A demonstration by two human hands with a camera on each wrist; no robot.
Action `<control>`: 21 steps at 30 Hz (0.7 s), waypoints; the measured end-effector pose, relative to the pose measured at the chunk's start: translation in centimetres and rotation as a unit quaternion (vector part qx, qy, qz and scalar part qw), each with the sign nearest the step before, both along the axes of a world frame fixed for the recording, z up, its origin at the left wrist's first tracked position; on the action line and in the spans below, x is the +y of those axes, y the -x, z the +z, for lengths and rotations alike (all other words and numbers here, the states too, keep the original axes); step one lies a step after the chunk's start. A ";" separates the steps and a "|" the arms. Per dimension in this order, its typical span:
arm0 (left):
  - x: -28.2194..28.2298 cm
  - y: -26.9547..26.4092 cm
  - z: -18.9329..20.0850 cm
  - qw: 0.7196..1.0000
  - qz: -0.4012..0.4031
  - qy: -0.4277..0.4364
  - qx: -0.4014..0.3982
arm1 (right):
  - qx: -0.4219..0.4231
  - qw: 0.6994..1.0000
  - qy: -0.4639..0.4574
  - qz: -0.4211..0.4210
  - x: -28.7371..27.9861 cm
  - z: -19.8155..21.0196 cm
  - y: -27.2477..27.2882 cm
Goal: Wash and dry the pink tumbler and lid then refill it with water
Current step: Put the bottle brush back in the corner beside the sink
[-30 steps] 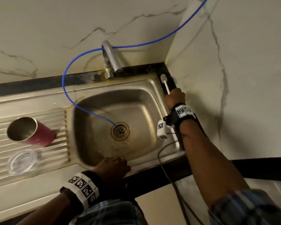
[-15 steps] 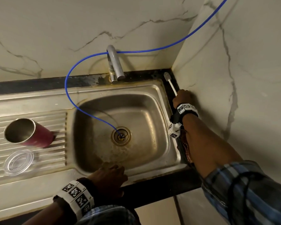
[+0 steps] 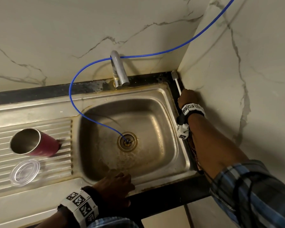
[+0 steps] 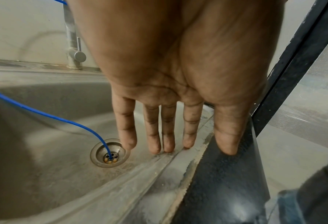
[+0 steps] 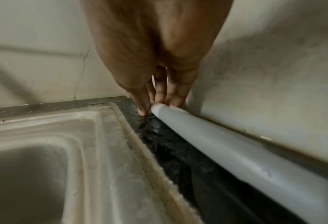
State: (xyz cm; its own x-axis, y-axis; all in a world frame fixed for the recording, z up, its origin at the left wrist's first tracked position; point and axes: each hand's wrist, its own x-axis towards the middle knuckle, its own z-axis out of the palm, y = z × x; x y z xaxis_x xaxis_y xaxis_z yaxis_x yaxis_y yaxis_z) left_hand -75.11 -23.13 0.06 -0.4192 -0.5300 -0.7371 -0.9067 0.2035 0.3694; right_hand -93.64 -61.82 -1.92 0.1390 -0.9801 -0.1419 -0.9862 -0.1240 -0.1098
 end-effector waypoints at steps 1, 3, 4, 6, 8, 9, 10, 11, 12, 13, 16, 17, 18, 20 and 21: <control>-0.1 0.0 0.0 1.000 -0.002 -0.001 0.001 | 0.005 1.000 -0.001 -0.001 0.0 0.0 0.0; -0.5 -0.1 0.3 1.000 -0.009 -0.003 0.004 | -0.001 1.000 -0.009 -0.009 0.0 0.5 0.1; -0.9 -0.1 0.5 1.000 -0.010 -0.006 0.007 | -0.008 1.000 -0.015 -0.016 0.0 0.8 0.2; -1.4 -0.3 1.3 1.000 0.009 -0.014 0.023 | -0.028 0.999 -0.019 -0.029 0.4 1.6 0.3; -1.6 -0.8 1.7 0.998 0.048 -0.012 0.044 | -0.059 0.997 -0.011 -0.052 1.3 2.5 0.2; -1.6 -1.1 1.8 0.996 0.066 -0.005 0.053 | -0.079 0.995 -0.006 -0.061 2.1 3.1 0.3; -1.4 -1.6 1.9 0.995 0.083 0.009 0.060 | -0.100 0.993 0.002 -0.070 3.3 3.8 0.2; -1.1 -2.1 2.1 0.992 0.101 0.024 0.066 | -0.122 0.990 0.018 -0.072 4.8 4.3 0.2; -0.7 -2.9 2.3 0.988 0.124 0.042 0.079 | -0.147 0.986 0.038 -0.068 6.9 4.8 0.0; -0.2 -3.9 2.6 0.983 0.150 0.058 0.093 | -0.179 0.981 0.057 -0.055 9.3 5.2 -0.3; 1.7 -7.6 4.5 0.953 0.256 0.089 0.132 | -0.286 0.957 0.054 0.012 18.0 5.6 -2.9; 2.6 -9.0 5.2 0.940 0.293 0.098 0.142 | -0.313 0.949 0.026 0.024 20.8 5.5 -4.1; 3.6 -10.5 6.0 0.928 0.325 0.109 0.149 | -0.334 0.942 -0.007 0.035 23.3 5.6 -5.3; 6.2 -13.6 7.0 0.898 0.396 0.135 0.135 | -0.373 0.923 -0.081 0.049 27.3 5.6 -8.1; 7.5 -15.2 7.3 0.882 0.437 0.144 0.105 | -0.391 0.911 -0.120 0.055 28.8 5.6 -9.6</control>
State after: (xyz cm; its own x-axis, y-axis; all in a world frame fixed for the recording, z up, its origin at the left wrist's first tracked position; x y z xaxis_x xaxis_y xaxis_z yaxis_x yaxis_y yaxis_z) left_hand -59.87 -15.64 7.37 0.1308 -0.8707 -0.4741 -0.6816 -0.4262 0.5948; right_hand -84.08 -33.03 3.67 0.3855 -0.9077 -0.1658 -0.5772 -0.0970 -0.8108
